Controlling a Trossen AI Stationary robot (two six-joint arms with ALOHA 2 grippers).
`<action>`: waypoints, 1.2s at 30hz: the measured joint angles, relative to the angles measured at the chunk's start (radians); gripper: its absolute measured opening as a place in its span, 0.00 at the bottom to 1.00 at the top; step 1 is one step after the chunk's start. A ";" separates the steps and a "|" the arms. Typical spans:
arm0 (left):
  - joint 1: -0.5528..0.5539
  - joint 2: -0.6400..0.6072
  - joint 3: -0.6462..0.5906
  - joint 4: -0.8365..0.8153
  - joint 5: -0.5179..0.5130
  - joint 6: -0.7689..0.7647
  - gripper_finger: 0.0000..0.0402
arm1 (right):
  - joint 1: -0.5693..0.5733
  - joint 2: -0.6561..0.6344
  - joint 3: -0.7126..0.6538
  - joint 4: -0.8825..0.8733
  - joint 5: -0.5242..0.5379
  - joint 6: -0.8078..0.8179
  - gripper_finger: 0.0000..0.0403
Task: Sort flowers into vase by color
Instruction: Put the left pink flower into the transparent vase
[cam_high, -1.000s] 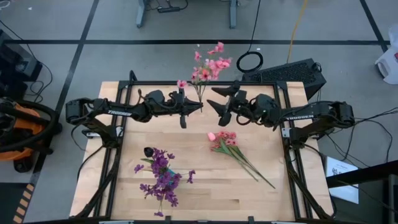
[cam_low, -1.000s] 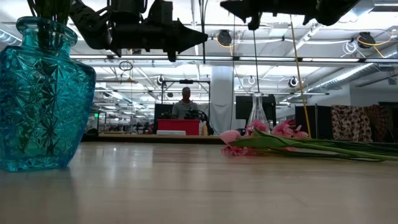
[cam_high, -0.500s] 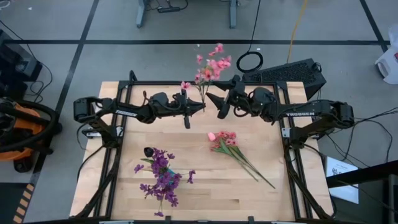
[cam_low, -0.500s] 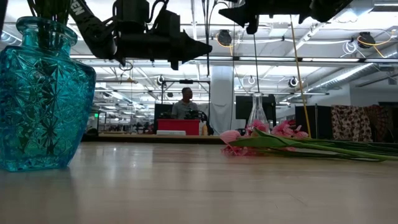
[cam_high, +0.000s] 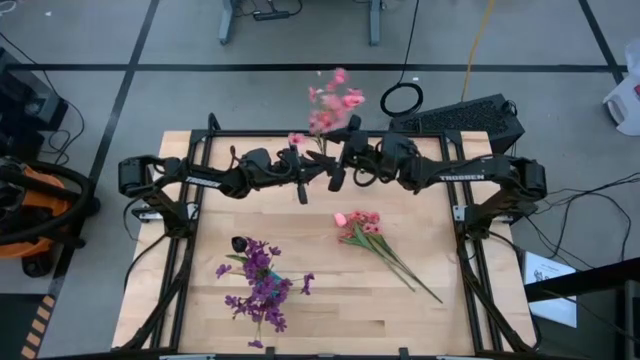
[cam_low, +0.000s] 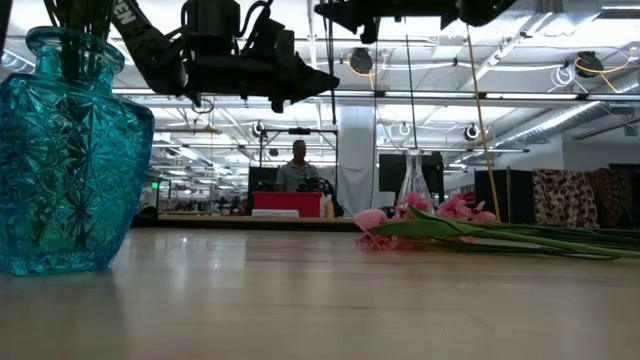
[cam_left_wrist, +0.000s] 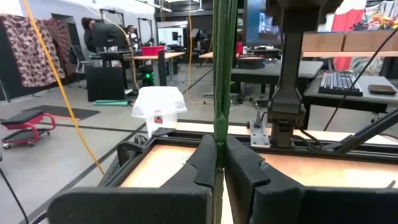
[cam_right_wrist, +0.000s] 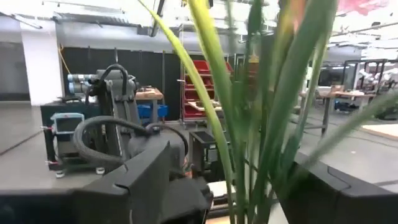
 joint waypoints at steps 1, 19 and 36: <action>0.000 0.000 0.000 -0.001 0.000 0.000 0.05 | 0.002 0.003 0.018 -0.019 0.005 -0.011 0.62; 0.024 0.000 0.000 -0.017 0.000 -0.003 0.05 | 0.056 -0.050 0.045 -0.196 0.290 -0.120 0.37; 0.024 0.000 0.000 -0.035 -0.024 -0.006 0.05 | 0.074 -0.051 0.045 -0.180 0.315 -0.130 0.34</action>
